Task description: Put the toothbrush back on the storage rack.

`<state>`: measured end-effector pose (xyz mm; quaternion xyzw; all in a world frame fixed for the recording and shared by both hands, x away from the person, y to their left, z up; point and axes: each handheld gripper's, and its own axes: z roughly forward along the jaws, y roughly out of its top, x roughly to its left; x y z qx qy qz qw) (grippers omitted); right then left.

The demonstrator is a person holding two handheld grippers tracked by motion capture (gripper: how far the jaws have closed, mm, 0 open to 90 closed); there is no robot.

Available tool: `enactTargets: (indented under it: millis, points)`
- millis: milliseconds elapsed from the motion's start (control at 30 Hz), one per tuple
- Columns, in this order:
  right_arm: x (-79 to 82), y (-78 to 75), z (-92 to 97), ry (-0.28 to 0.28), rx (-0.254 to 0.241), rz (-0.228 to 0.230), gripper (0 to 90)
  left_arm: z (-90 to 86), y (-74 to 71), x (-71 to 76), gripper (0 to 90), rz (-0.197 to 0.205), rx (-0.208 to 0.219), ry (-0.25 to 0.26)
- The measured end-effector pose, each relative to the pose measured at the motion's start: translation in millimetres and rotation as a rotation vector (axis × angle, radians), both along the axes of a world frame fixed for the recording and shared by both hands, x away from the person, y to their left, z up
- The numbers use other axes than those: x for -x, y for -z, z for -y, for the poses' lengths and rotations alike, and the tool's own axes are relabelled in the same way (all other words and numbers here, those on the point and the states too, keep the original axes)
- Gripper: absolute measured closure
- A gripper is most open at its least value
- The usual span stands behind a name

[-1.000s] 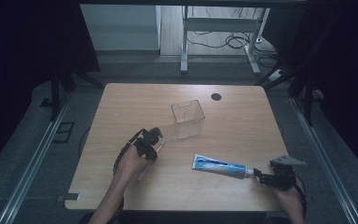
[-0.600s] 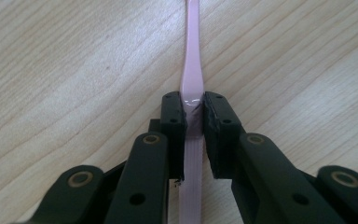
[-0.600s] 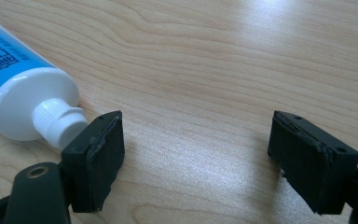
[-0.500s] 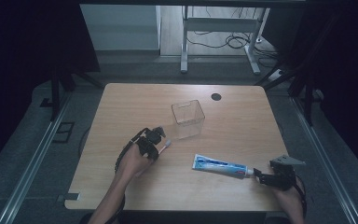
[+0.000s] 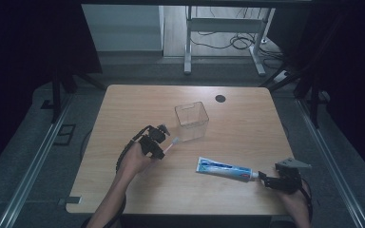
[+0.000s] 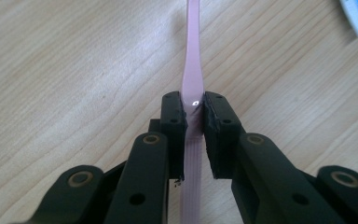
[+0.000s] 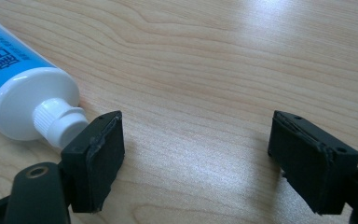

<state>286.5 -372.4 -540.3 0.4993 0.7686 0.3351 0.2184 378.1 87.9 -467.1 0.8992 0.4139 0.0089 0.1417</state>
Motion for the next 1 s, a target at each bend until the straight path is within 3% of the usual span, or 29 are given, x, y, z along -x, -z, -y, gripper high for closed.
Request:
enactTargets:
  millis: [400,1000]
  points:
    - [0.1,-0.1,-0.1,0.001,-0.001,-0.001,18.2,3.8,-24.3,1.1,78.9,0.045,0.037,0.015]
    - [0.0,-0.1,-0.3,0.001,-0.002,-0.001,18.0,16.3,-64.4,-8.4,79.0,0.124,0.059,0.039]
